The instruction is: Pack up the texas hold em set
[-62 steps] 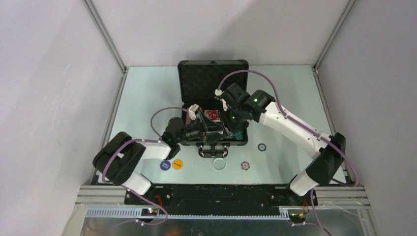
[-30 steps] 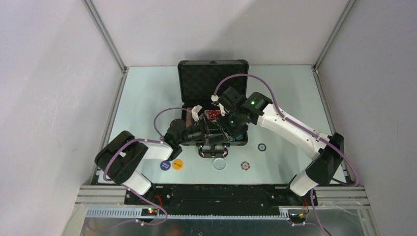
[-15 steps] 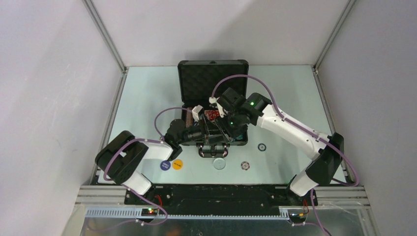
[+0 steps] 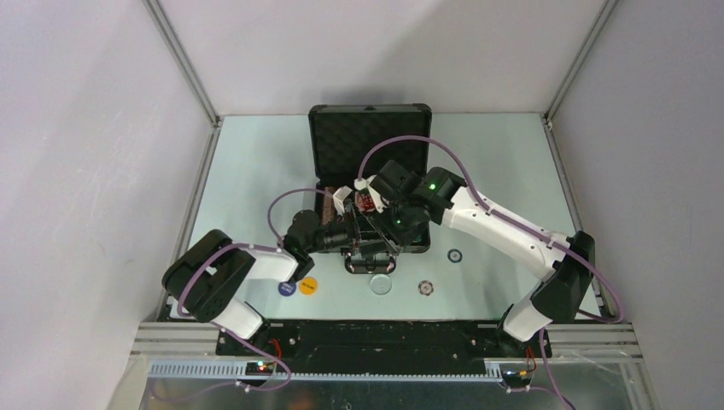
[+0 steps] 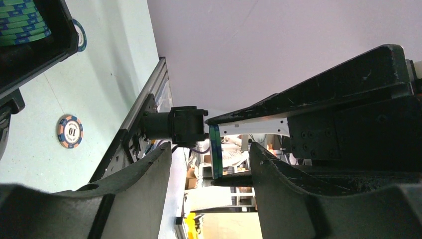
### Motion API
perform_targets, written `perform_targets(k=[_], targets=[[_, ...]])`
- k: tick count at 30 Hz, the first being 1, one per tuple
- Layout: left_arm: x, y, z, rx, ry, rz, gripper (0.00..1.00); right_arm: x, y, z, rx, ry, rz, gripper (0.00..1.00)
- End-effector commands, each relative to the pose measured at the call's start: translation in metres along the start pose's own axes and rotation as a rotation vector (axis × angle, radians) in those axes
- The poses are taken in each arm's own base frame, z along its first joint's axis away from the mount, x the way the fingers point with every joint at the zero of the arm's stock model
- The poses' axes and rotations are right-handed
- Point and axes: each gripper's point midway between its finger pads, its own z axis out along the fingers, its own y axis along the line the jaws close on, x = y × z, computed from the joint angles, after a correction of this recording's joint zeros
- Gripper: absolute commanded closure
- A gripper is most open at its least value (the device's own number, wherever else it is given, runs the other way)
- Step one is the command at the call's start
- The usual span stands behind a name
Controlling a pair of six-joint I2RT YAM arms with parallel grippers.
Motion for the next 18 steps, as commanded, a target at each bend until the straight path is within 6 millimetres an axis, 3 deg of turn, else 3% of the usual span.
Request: perform_targets(k=[1, 18], targets=[[0.0177, -0.0180, -0.0035, 0.065, 0.073, 0.076, 0.38, -0.0161, 0.0001, -0.0037, 0.024, -0.054, -0.042, 0.64], [0.0199, -0.0139, -0.0028, 0.058, 0.096, 0.073, 0.42, -0.0209, 0.0018, -0.0027, 0.039, -0.065, -0.062, 0.65]])
